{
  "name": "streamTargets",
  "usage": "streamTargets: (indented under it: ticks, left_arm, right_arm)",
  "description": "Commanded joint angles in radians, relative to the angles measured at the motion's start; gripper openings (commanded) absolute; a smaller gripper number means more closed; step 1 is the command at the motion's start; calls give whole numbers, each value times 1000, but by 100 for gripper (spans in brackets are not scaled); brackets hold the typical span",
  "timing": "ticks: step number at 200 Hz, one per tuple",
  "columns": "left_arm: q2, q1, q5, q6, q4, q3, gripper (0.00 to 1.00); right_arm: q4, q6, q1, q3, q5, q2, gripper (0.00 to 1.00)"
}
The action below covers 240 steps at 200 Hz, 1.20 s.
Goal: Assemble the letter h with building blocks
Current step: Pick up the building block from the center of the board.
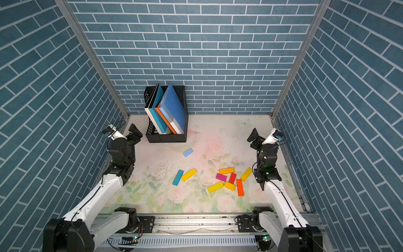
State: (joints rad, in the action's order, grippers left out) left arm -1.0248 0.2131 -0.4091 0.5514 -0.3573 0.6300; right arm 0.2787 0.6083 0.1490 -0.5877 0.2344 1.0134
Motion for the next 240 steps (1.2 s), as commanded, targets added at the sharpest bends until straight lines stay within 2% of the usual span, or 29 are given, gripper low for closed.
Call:
streamTargets:
  ticks: [1,16,30,48,58,78,94,122,163,210,240]
  left_arm:
    - [-61,223,53,101,338,5,86]
    - [-121,366,80,102,393,7,86]
    - [-180,431,135,120,412,-6,85]
    - [-255,489,170,99,407,-19,83]
    - [-307,509,180,77,431,0,82]
    - [-409,531,190,51,486,67,80]
    - [-463,533,207,24,495,108,79]
    - [-539,535,198,10,566,161,74]
    - [-537,536,175,41,621,119,72]
    - [-523,582,256,63,633,73,70]
    - [-549,590,284,99,643,53,64]
  right_arm:
    - [-549,280,154,-174,116,102,99]
    - [-606,245,271,-221,181,111,100]
    - [-591,277,328,-166,244,58,99]
    - [-498,229,325,-100,69,-30,99]
    - [-562,253,328,-127,31,-6,98]
    - [-692,247,361,-204,-2,106,79]
    - [-772,252,415,-254,27,150,74]
    - [-850,258,463,-320,13,182,72]
    - [-885,252,484,-362,0,189,66]
    - [-882,263,485,-357,-14,176,64]
    - [-888,254,485,-361,-9,177,63]
